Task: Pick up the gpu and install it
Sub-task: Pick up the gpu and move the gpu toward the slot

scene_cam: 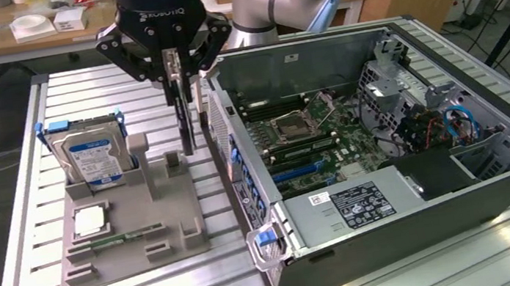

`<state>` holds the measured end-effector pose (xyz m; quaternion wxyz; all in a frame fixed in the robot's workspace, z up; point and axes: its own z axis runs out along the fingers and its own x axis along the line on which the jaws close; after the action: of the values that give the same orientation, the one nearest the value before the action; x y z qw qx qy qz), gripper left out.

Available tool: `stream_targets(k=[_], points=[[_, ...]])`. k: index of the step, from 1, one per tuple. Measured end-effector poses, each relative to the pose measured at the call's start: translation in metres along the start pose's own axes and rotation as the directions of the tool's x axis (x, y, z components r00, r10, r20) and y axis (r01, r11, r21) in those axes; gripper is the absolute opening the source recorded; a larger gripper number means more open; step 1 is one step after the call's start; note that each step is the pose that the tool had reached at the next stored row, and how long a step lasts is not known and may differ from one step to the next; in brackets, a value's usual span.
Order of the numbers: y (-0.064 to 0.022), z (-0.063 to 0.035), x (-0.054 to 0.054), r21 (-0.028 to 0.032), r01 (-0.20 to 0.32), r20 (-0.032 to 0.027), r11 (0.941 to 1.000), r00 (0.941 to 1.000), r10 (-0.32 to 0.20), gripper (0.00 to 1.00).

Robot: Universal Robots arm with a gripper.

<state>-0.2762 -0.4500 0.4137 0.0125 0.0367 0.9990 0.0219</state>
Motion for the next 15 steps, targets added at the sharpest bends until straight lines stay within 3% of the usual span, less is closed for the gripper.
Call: stream_targets(k=[15], points=[[0.0006, 0.0002, -0.0073, 0.0001, 0.000, 0.0000, 1.0000, 1.0000, 0.000, 0.26]])
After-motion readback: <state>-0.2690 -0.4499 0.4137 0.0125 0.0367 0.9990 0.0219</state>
